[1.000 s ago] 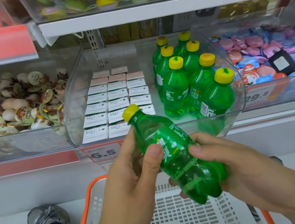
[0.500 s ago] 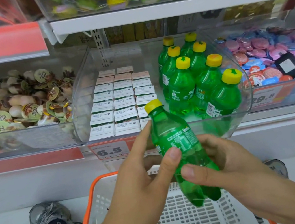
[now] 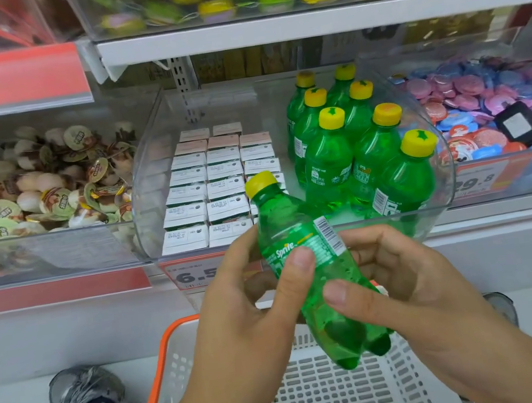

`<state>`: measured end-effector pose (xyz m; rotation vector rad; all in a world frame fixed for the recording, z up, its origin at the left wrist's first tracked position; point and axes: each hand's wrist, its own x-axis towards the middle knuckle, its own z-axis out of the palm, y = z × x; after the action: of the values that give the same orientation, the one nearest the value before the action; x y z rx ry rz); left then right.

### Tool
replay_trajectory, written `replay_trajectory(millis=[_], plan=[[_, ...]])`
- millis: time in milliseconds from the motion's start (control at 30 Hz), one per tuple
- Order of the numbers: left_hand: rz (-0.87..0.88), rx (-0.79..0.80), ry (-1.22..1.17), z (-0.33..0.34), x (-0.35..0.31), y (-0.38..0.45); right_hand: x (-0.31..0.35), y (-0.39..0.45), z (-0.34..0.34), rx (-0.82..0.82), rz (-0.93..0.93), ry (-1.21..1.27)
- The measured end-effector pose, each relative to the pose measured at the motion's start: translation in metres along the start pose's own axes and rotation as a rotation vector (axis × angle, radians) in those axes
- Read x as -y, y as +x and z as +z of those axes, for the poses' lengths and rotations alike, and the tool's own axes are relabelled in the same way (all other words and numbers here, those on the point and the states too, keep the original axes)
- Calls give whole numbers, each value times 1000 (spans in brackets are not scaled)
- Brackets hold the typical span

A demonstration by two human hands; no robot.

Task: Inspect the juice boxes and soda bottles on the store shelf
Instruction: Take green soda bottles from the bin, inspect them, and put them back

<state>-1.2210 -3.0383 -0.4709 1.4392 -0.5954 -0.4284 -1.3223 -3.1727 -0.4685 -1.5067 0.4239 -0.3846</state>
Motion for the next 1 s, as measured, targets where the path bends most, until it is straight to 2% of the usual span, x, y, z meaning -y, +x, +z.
replay_trajectory(millis=[167, 333, 567, 667, 833, 1000], plan=[[62, -124, -106, 4, -6, -1, 9, 7, -4, 98, 4, 26], [56, -175, -62, 9, -5, -6, 22, 9, -1, 241, 137, 26], [16, -85, -22, -2, -8, 0, 10, 8, -12, 121, -90, -196], [13, -109, -100, -2, -2, 0, 10, 10, -11, 124, -59, -187], [27, -125, -113, 4, -1, -2, 14, 12, -10, 249, 81, -106], [1, -31, -58, 4, -5, -3, 8, 3, -10, 153, -4, -237]])
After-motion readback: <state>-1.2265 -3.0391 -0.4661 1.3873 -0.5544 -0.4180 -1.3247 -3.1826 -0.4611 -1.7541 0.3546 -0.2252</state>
